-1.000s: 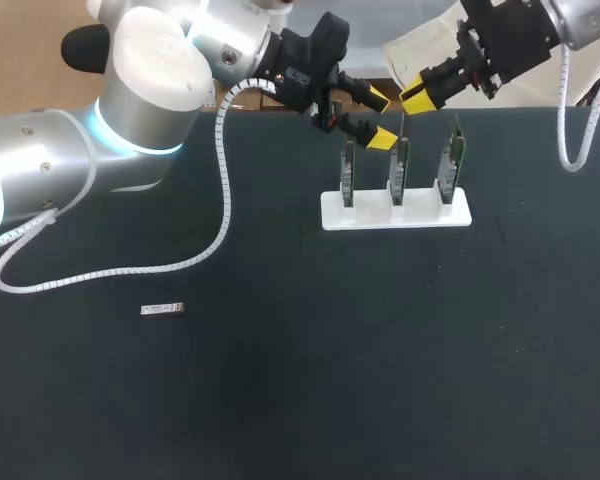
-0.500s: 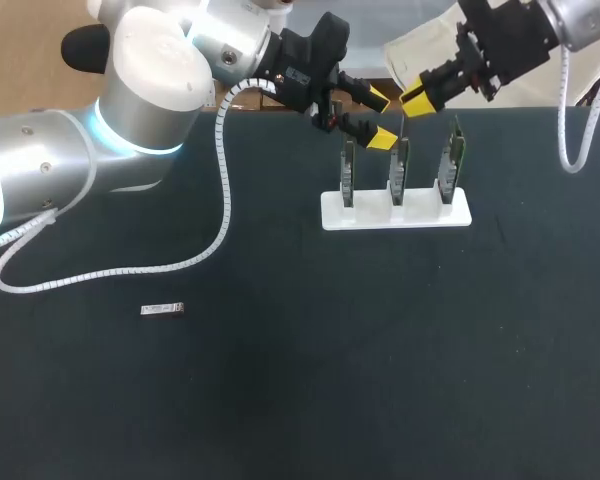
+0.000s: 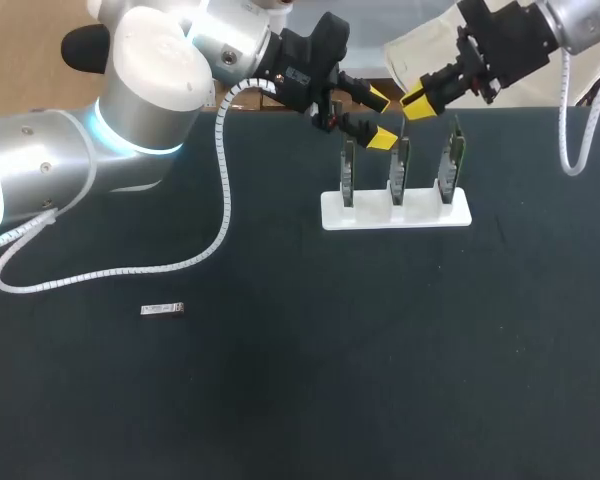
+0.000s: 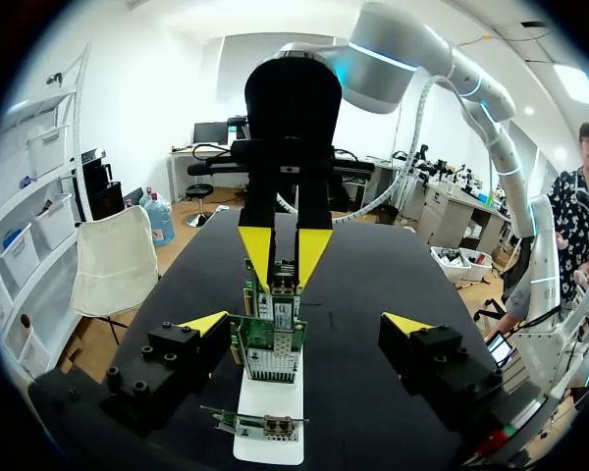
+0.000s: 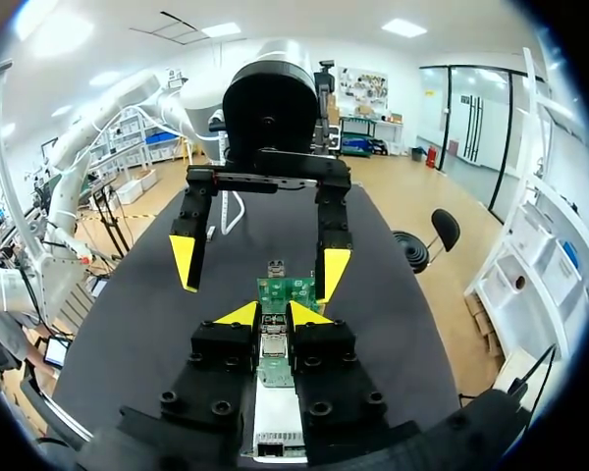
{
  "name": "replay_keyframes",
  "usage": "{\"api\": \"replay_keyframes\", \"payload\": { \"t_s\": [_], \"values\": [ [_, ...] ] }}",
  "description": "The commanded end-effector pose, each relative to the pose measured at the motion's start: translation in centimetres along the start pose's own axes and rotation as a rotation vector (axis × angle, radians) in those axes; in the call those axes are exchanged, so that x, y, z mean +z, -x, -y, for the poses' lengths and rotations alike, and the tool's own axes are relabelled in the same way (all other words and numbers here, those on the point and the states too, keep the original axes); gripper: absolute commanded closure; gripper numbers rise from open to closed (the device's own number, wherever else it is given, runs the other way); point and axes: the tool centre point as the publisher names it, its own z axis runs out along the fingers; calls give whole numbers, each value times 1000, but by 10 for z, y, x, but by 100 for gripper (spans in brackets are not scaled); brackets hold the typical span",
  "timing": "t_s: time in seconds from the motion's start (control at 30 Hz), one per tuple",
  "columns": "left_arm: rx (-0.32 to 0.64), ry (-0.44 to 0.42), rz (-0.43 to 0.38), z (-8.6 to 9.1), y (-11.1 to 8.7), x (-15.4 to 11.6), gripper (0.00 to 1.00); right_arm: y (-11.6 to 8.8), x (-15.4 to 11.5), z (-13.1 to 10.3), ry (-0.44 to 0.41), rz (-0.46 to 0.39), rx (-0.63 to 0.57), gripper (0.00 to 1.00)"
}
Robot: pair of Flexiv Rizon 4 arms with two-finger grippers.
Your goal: Pick up the optical module with the left hand, and insert it into the network port with the right hand.
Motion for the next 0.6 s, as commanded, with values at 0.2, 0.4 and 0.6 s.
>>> {"api": "replay_keyframes", "payload": {
  "t_s": [0.2, 0.4, 0.6],
  "values": [
    [-2, -2, -5, -1, 1, 0, 0, -3, 2, 3, 6, -8, 8, 100],
    [-2, -2, -5, -1, 1, 0, 0, -5, 4, 4, 5, -9, 13, 100],
    [-2, -2, -5, -1, 1, 0, 0, -8, 5, 2, 8, -11, 20, 100]
  ]
}}
